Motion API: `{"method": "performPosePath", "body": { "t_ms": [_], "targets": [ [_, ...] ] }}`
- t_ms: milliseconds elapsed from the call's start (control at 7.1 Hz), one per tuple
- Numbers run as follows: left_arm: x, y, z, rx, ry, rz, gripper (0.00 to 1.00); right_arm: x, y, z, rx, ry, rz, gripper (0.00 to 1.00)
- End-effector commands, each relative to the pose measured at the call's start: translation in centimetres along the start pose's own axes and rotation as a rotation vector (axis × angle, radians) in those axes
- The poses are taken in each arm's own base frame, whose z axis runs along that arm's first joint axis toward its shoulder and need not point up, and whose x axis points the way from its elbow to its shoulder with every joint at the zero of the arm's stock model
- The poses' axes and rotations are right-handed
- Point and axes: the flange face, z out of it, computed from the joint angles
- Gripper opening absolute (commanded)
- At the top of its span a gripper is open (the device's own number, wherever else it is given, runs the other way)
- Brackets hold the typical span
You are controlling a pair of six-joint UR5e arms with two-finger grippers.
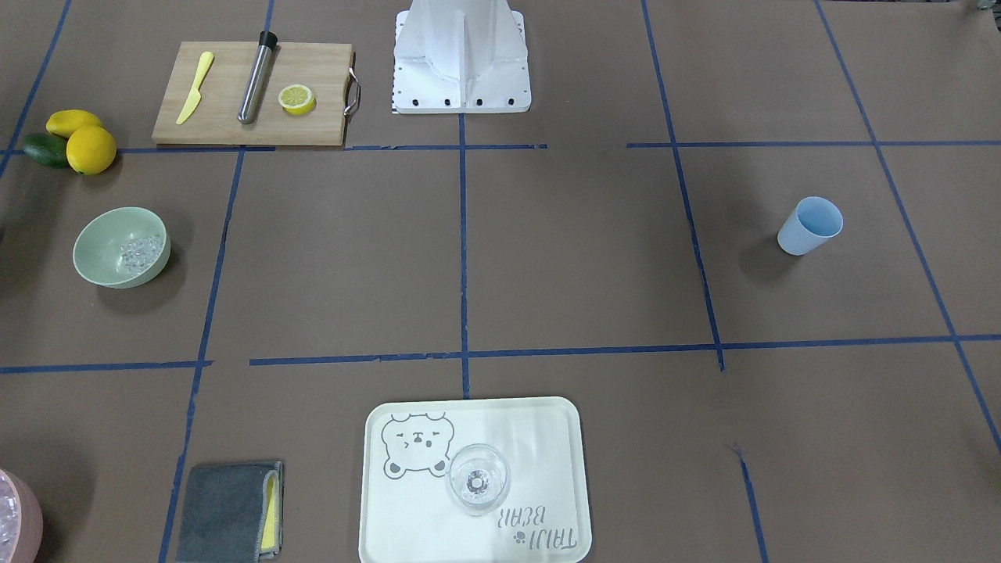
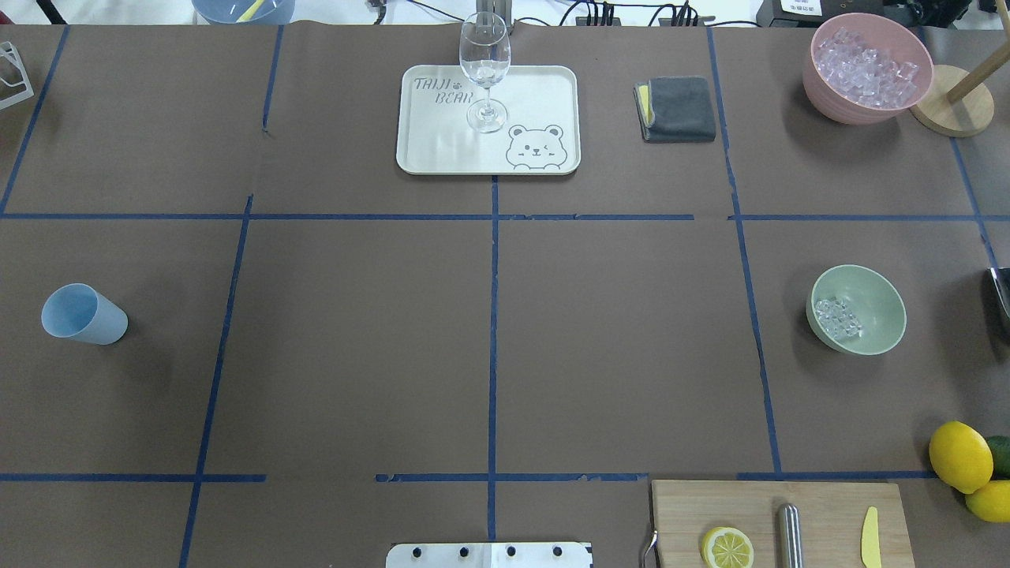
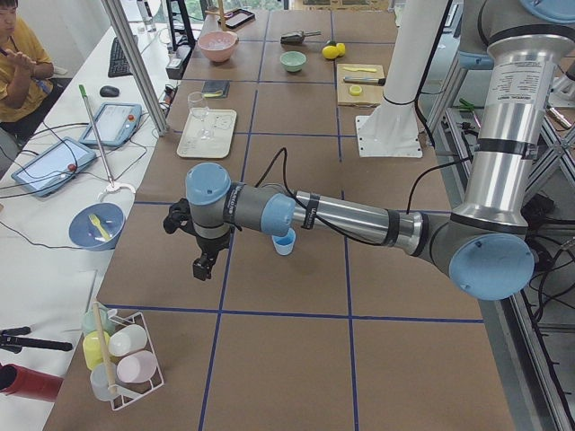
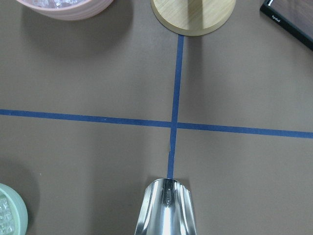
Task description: Pour ice into bowl
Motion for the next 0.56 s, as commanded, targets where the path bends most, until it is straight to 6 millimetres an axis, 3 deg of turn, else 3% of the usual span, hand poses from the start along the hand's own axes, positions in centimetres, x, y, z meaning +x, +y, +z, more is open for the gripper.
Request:
{"method": "performPosePath", "body": {
  "t_ms": [0,282,422],
  "targets": [
    [-0.1,4.4,0.5,-0.008,0.015,-0.009,1.00,0.4,0.0,-0.4,-0.009,0.013,0.012,1.00],
    [-1.2,4.8,1.0,0.005,-0.043,0.011,1.00,1.2,1.2,0.5,-0.031,0.022,0.042,1.00],
    [-0.5,5.0,0.4,0.017,-0.040,0.021,1.00,1.2,1.3,0.5,-0.032,0.015,0.045,1.00]
  ]
}}
